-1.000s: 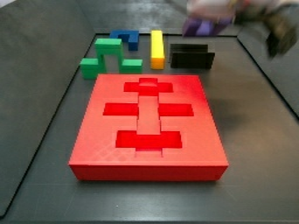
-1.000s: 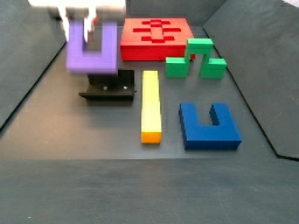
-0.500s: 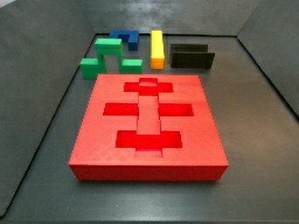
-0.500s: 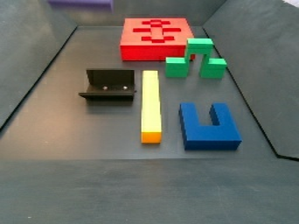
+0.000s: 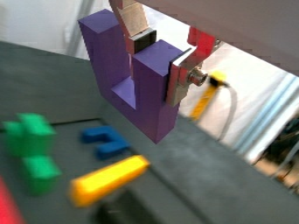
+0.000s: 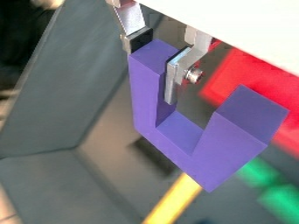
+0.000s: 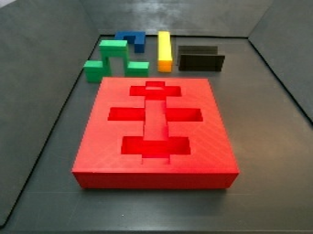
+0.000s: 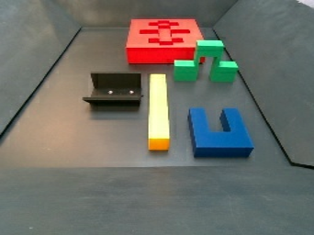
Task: Pick up the purple object. Move up. Place the purple object on the fixture. Regrasp the purple object. Move to above the board. Insert the purple object.
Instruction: Move to above the board.
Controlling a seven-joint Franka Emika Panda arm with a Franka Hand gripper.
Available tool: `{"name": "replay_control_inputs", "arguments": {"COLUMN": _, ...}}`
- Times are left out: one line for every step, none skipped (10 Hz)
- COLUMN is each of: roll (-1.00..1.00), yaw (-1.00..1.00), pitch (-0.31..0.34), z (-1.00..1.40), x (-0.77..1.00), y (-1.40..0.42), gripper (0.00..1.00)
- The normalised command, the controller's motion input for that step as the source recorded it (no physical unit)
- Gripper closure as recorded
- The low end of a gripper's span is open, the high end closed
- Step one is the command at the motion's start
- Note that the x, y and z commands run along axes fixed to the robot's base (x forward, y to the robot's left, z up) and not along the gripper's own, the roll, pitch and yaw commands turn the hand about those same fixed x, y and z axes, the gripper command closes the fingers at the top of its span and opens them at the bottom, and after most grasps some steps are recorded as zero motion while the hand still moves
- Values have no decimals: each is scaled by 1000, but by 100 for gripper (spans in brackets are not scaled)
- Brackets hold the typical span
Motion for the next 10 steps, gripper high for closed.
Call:
{"name": "replay_control_inputs", "arguments": {"roll": -1000, "yaw": -29, "pitch": 61, "z": 256, "x": -1400, "y": -1285, "gripper": 100}}
{"name": "replay_control_inputs", "arguments": {"roll": -1000, "yaw": -20, "pitch": 60, "z": 248, "x": -1400, "y": -1258, "gripper": 100}}
{"name": "replay_control_inputs", "arguments": {"roll": -1000, "yaw": -15, "pitch": 59, "z": 144, "x": -850, "y": -742, "gripper": 100}}
{"name": "replay_control_inputs", "arguments": {"roll": -1000, "yaw": -15, "pitch": 59, "z": 43, "x": -337, "y": -261, "gripper": 100}}
{"name": "replay_control_inputs", "arguments": {"roll": -1000, "yaw": -15, "pitch": 77, "z": 17, "x": -137, "y": -110, "gripper": 100}}
{"name": "replay_control_inputs", "arguments": {"roll": -1000, "yaw": -6, "pitch": 56, "z": 15, "x": -75, "y": -44, "gripper": 100}}
{"name": "replay_control_inputs", "arguments": {"roll": -1000, "yaw": -1, "pitch": 37, "z": 0, "x": -79, "y": -24, "gripper": 100}}
{"name": "replay_control_inputs", "arguments": {"roll": -719, "yaw": -7, "pitch": -1, "z": 8, "x": -79, "y": 29, "gripper": 100}}
{"name": "replay_control_inputs", "arguments": {"roll": -412, "yaw": -2, "pitch": -38, "z": 1, "x": -75, "y": 34, "gripper": 100}}
{"name": "replay_control_inputs", "arguments": {"roll": -266, "yaw": -4, "pitch": -42, "z": -8, "x": -51, "y": 16, "gripper": 100}}
